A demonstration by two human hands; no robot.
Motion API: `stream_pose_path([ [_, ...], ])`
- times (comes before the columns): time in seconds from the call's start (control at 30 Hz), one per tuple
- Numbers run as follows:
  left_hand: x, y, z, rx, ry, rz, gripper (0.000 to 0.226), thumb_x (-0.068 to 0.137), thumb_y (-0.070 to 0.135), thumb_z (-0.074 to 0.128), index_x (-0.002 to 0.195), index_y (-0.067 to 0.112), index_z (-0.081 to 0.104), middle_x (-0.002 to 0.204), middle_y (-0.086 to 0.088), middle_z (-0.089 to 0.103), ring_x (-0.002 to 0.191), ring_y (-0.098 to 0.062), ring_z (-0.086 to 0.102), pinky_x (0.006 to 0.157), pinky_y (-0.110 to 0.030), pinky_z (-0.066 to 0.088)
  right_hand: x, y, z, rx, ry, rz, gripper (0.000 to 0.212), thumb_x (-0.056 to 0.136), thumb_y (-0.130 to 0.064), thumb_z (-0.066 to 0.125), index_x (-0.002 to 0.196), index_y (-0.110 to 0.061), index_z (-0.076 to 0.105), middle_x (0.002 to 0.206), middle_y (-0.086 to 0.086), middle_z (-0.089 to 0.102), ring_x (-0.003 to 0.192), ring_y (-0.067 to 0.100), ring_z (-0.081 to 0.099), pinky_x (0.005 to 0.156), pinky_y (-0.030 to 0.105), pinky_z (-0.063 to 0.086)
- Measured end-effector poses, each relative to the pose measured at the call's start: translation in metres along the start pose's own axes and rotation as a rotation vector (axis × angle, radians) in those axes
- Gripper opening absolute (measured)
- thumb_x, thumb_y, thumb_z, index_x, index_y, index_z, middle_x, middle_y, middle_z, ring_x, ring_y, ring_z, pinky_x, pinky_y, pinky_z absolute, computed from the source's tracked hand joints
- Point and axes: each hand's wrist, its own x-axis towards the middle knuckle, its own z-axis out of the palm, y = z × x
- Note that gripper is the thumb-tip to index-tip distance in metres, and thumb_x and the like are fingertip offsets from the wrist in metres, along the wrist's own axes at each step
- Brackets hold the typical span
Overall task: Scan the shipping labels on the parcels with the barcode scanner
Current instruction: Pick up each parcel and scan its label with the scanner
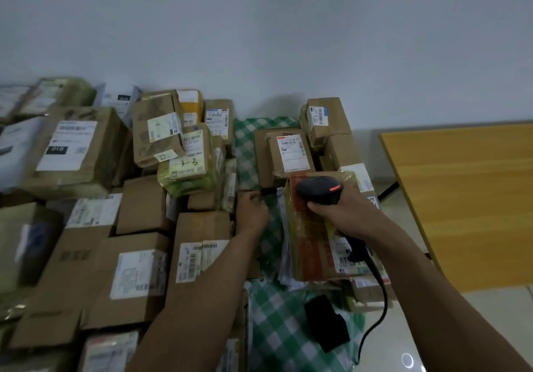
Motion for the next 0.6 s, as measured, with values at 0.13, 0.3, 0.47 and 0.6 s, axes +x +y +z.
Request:
stream_pose_path([
  [0.13,-0.027,-0.044,0.004,0.032,0.025,0.184,0.022,0.105,0.010,0.050,0.121,0.005,0.064,0.114,-0.004,0.062,0.101,-0.017,0.055,0.088,-0.029,0.046,0.000,0.000,-0.001,0.009,0.024,0.039,0.052,0.082,-0.057,0.076,0.130,-0.041,0.063,0.114,-0.012,0.072,0.106,0.015,0.067,0.094,0.050,0.058],
  [0.3,-0.036,-0.097,0.017,-0.036,0.059,-0.056,0.045,0.105,0.014,0.055,0.149,0.021,0.046,0.155,-0.006,0.040,0.139,-0.029,0.044,0.112,-0.045,0.044,0.004,0.004,0.002,0.003,0.055,0.075,0.057,0.083,-0.054,0.078,0.132,-0.030,0.062,0.112,-0.004,0.071,0.102,0.019,0.068,0.088,0.047,0.060],
  [0.47,-0.051,-0.093,0.017,-0.263,0.174,-0.127,0.017,0.108,0.023,0.049,0.121,0.027,0.059,0.115,0.005,0.063,0.106,-0.013,0.063,0.078,-0.017,0.055,0.001,0.003,0.004,0.013,0.074,0.048,0.050,0.089,-0.044,0.079,0.134,-0.030,0.063,0.114,-0.002,0.071,0.105,0.021,0.066,0.093,0.049,0.058],
  [0.6,-0.041,-0.105,0.028,-0.299,0.201,-0.122,0.036,0.105,0.038,0.056,0.133,0.016,0.061,0.141,-0.017,0.061,0.131,-0.040,0.057,0.101,-0.050,0.052,-0.002,0.001,0.003,0.002,0.073,0.036,0.046,0.091,-0.042,0.077,0.133,-0.031,0.063,0.113,-0.004,0.070,0.104,0.020,0.065,0.093,0.049,0.058],
])
